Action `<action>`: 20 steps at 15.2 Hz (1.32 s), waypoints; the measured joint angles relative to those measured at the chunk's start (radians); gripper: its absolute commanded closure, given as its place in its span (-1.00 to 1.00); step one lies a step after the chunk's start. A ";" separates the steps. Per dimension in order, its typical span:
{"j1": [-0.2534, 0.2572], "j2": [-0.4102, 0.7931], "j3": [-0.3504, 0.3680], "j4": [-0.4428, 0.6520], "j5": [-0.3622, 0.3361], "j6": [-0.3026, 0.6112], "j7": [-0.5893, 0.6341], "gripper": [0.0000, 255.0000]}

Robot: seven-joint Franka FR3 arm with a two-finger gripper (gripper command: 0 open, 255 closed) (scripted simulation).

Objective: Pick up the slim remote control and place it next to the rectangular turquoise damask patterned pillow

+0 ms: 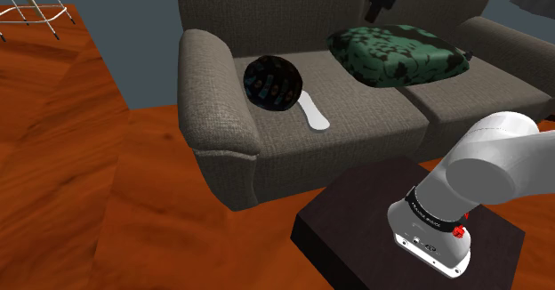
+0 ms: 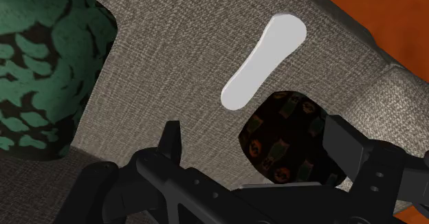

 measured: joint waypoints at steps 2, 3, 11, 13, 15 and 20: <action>-0.003 0.008 0.003 -0.008 0.003 0.010 0.011 -1.00; -0.006 0.017 0.009 -0.024 0.008 0.027 0.029 -1.00; -0.041 0.170 0.060 -0.140 0.057 0.215 0.210 -1.00; -0.047 0.221 0.076 -0.165 0.071 0.270 0.258 -1.00; -0.058 0.268 0.080 -0.184 0.080 0.317 0.294 -1.00; -0.073 0.418 0.110 -0.207 0.110 0.441 0.405 -1.00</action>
